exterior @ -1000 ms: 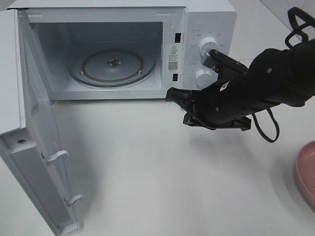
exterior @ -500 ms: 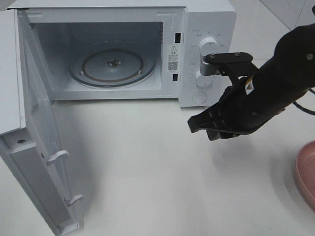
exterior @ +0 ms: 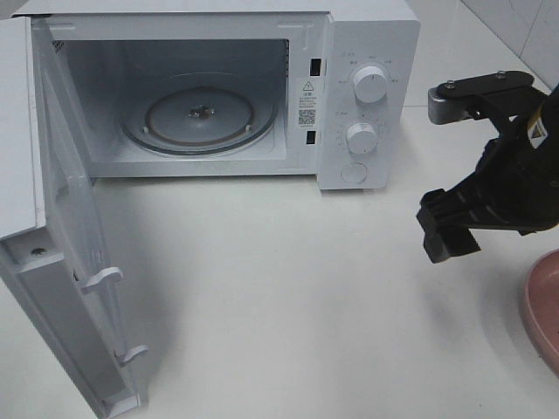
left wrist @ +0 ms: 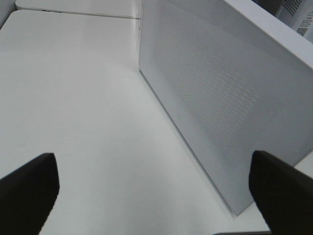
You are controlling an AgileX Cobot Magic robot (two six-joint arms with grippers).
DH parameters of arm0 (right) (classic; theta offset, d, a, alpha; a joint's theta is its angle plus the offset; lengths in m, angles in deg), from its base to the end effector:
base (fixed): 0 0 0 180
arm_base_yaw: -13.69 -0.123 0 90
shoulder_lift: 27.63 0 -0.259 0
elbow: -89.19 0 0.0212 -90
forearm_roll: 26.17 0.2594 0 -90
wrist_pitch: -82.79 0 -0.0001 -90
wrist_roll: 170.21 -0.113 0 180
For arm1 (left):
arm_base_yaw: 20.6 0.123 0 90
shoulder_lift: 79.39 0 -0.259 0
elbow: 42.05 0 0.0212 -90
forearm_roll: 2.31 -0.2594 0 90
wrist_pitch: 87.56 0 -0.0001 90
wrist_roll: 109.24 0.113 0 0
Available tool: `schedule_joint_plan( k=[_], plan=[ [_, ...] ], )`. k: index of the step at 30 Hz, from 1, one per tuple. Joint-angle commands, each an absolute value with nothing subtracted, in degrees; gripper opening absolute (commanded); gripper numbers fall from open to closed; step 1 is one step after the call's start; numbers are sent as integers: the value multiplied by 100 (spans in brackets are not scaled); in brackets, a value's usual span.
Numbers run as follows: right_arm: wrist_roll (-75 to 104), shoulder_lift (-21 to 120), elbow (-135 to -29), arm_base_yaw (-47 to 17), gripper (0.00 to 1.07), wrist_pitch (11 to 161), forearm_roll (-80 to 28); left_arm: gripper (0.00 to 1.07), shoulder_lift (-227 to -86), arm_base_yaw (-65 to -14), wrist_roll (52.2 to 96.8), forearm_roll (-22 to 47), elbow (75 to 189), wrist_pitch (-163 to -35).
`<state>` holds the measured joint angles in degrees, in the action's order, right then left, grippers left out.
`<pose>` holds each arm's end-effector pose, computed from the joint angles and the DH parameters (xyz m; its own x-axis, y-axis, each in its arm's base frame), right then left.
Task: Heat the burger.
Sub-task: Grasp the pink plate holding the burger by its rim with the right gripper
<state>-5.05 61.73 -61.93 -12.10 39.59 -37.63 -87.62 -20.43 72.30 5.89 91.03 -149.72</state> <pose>0.2518 0.1046 0.1721 -0.8891 -0.3063 -0.3401 -0.2931 0.9517 -0.0910 0.0442 -0.0141 0.2746 -0.4591 -0.0413 -0.8874 0.0909 0.9915 -0.0932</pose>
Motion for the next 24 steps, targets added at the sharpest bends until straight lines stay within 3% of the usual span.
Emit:
schedule_joint_plan(
  k=[1,12,24],
  plan=[
    [-516,6047,-6199,-1175,88,3656,-3843,98,-8659,-2072,7242,583,9103,-14892],
    [-511,5858,-5471,-986,84,3696,-3775,98,-8659,-2072,7242,583,9103,-14892],
    [-213,5858,-5030,85,81,4223,-3981,98,-8659,-2072,7242,583,9103,-14892]
  ],
)
